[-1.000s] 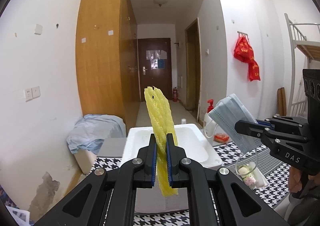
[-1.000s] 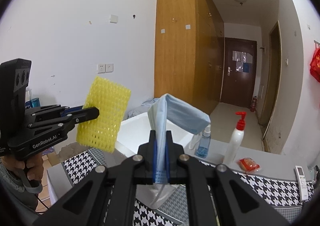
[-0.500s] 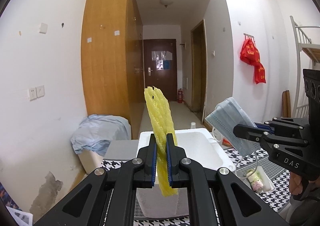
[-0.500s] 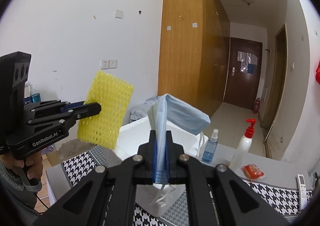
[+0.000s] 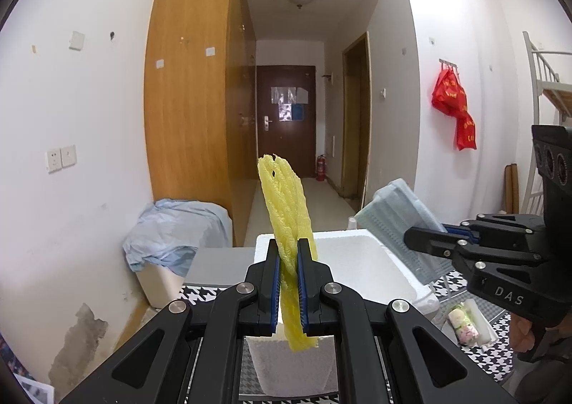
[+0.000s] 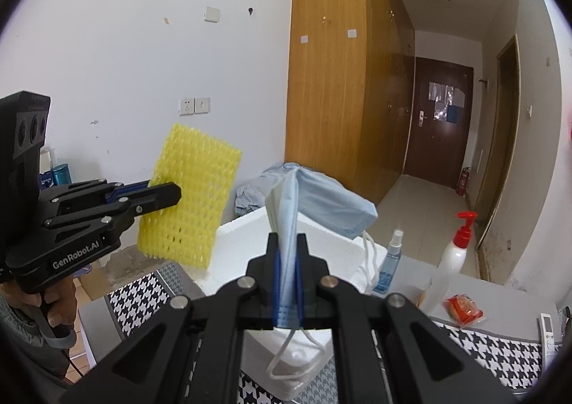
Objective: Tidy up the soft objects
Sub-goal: 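Lift the yellow net with the left tool while the right tool carries the mask over the foam box, then lower the blue mask into the foam box and open the right tool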
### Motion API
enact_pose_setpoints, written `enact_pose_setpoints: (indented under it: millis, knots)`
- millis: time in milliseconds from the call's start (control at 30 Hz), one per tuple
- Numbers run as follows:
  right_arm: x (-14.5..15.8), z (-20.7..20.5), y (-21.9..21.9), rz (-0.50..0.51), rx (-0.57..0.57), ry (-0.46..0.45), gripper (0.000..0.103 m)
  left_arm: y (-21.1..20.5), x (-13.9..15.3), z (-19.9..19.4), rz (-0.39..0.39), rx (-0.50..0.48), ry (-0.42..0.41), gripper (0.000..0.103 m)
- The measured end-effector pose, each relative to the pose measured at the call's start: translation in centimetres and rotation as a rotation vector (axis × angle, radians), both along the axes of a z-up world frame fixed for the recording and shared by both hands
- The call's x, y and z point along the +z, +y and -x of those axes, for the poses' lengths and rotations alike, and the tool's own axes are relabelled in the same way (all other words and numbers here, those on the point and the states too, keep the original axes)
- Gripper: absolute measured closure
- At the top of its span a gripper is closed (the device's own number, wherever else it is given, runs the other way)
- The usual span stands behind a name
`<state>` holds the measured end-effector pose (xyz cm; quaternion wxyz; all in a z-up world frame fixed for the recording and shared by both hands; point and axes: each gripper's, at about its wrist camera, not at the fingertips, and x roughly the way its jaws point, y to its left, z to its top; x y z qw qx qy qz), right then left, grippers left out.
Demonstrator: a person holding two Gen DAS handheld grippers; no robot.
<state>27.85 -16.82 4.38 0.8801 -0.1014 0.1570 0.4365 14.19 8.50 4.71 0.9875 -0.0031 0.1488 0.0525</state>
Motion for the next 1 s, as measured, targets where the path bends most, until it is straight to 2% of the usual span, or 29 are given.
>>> enact_pose_setpoints:
  millis: [800, 967, 1000]
  knots:
    - [-1.4, -3.1, 3.9, 0.069, -0.011, 0.109, 0.093, 1.7, -0.6, -1.4, 0.031, -0.016, 0.023, 0.094]
    - [-2.1, -3.4, 4.5, 0.088, -0.004, 0.125, 0.089, 1.8, -0.8, -1.7, 0.036, -0.011, 0.027, 0.094]
    - [-2.2, -3.4, 4.6, 0.093, -0.005, 0.129, 0.084, 1.7, -0.8, -1.7, 0.037, -0.013, 0.028, 0.094]
